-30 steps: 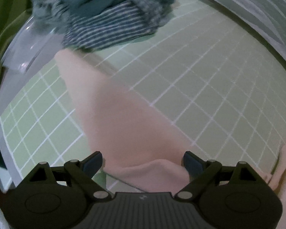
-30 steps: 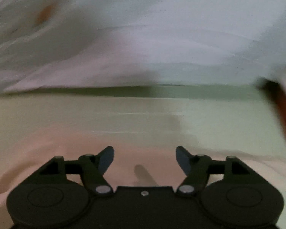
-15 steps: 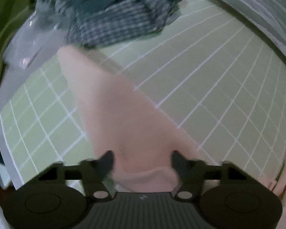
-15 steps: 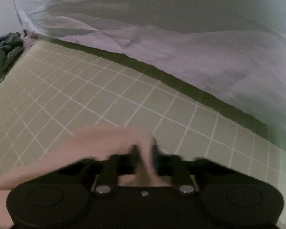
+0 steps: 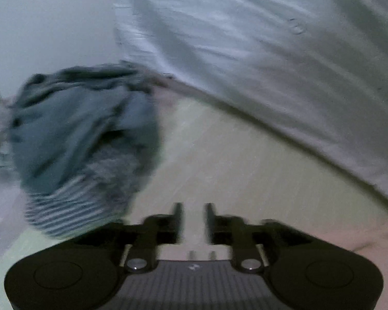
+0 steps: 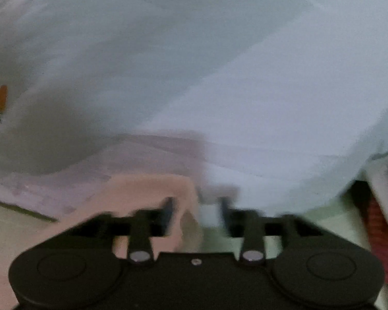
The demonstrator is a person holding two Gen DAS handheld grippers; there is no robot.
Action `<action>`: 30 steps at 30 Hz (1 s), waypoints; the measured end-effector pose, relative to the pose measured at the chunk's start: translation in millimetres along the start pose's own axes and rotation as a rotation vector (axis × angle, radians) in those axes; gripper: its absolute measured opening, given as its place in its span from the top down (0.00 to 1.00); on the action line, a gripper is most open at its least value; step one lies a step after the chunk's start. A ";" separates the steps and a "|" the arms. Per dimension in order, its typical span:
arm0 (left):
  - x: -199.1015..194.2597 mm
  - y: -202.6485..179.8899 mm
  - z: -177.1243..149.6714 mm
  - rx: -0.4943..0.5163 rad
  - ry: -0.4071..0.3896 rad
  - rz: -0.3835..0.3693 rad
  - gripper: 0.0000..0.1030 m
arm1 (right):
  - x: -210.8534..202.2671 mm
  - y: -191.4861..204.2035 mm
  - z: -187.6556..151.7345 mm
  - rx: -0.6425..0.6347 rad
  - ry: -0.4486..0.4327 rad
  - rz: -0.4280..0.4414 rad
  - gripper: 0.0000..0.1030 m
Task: Fold clothes
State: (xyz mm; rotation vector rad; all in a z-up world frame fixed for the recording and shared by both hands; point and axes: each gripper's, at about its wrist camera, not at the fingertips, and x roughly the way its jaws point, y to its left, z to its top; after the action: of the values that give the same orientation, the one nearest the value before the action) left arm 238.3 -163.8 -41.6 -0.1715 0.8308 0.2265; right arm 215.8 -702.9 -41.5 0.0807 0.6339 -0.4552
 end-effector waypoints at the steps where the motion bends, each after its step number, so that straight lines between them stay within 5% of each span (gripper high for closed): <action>1: -4.6 -6.1 -1.9 -0.001 0.002 -0.035 0.53 | -10.0 -9.1 -7.9 0.004 0.004 0.007 0.42; 4: -19.0 -28.4 -31.1 0.048 0.062 -0.116 0.39 | -41.2 -31.8 -45.6 0.034 0.043 0.006 0.31; 13: -57.8 -99.6 -178.0 0.320 0.404 -0.388 0.36 | -126.2 -75.3 -186.5 0.220 0.259 -0.055 0.30; 18: -82.7 -131.1 -223.8 0.433 0.423 -0.421 0.35 | -159.1 -77.4 -224.3 0.214 0.295 -0.051 0.29; 22: -95.9 -139.2 -240.5 0.485 0.383 -0.373 0.42 | -172.4 -77.9 -234.4 0.151 0.286 -0.017 0.56; 24: -102.4 -138.2 -242.7 0.508 0.359 -0.362 0.68 | -179.5 -77.9 -236.9 0.118 0.280 0.006 0.78; 25: -104.5 -138.8 -242.2 0.519 0.352 -0.340 0.91 | -181.9 -78.2 -238.2 0.110 0.272 0.019 0.88; 26: -106.8 -138.2 -243.1 0.516 0.351 -0.334 0.92 | -186.0 -78.3 -240.2 0.104 0.266 0.026 0.95; 30: -119.7 -123.3 -250.0 0.506 0.347 -0.287 0.94 | -205.4 -81.8 -252.3 0.130 0.281 0.065 0.95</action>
State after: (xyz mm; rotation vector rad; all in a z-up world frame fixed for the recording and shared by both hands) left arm 15.5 -357.9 -110.3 0.1510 1.1686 -0.2934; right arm -105.4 -644.3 -118.8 0.2919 0.8744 -0.4257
